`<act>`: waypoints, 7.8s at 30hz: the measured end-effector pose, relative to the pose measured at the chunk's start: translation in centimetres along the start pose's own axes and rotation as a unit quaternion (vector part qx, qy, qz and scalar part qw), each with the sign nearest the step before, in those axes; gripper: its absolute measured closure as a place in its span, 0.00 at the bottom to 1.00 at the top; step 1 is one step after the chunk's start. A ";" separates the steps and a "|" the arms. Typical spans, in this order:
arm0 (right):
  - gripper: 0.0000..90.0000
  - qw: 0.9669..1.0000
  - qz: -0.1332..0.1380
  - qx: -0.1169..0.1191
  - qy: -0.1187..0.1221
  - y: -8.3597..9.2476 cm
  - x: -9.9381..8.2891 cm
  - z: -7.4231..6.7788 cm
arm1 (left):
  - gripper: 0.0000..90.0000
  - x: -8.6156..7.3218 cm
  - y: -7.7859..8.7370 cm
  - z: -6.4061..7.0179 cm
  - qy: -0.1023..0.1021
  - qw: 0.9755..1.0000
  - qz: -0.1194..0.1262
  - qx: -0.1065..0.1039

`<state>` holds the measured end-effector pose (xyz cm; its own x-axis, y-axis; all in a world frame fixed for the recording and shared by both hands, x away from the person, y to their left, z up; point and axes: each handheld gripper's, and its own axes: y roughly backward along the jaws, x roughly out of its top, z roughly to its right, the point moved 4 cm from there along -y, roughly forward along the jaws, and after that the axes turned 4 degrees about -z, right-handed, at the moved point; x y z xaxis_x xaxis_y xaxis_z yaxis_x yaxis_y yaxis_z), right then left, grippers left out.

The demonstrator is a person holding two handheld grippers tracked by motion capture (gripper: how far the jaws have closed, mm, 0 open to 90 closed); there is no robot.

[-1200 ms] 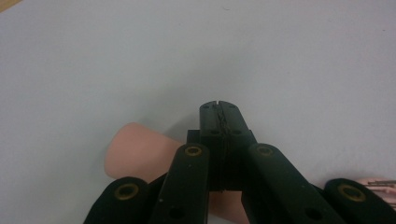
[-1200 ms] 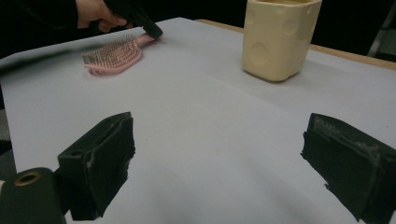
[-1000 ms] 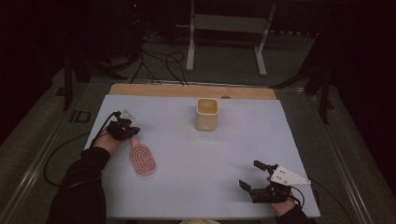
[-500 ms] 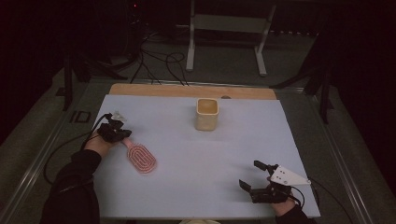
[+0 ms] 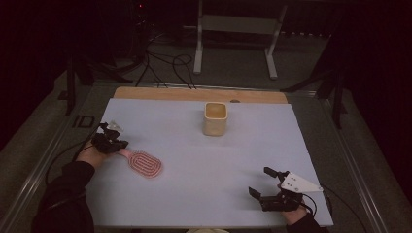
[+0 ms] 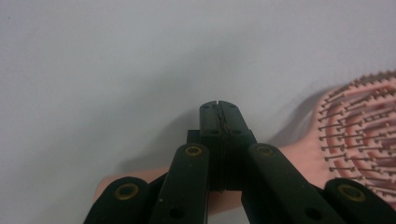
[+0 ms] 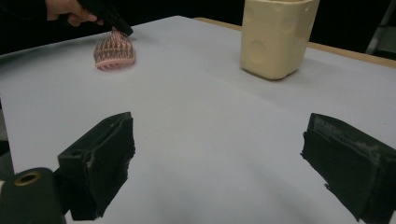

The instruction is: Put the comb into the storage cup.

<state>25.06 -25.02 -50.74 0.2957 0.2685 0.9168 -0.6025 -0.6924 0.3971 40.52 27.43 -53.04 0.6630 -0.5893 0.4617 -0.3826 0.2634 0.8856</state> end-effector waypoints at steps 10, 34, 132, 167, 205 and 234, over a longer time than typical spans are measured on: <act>0.10 1.000 0.000 -0.001 0.000 0.0 0.0 0.0 | 1.00 -1.8 0.8 0.5 -0.019 1.000 -0.019 0.005; 0.10 1.000 -0.003 -0.001 -0.002 -0.2 0.0 -0.1 | 1.00 -5.8 3.3 3.8 -0.049 0.998 -0.046 -0.019; 0.10 1.000 -0.017 -0.002 -0.002 -0.5 -0.2 -0.2 | 0.28 -4.9 4.7 8.2 0.019 0.977 -0.199 -0.077; 0.10 1.000 -0.017 -0.001 -0.001 -0.4 -0.2 -0.2 | 0.73 -4.6 3.7 8.4 0.014 0.969 -0.229 -0.087; 0.10 1.000 -0.015 -0.004 -0.001 -0.4 -0.2 0.0 | 0.79 0.1 5.6 10.7 -0.017 0.990 -0.096 -0.097; 0.10 1.000 -0.015 -0.004 -0.004 -0.4 -0.2 0.0 | 0.79 6.0 3.9 16.4 -0.073 0.983 0.068 -0.152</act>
<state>25.23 -24.83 -51.10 0.3193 0.2836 0.9042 -0.5991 -0.6789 0.4245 32.38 12.40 -47.64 0.5118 -0.6298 0.5843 -0.2366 0.5505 0.8006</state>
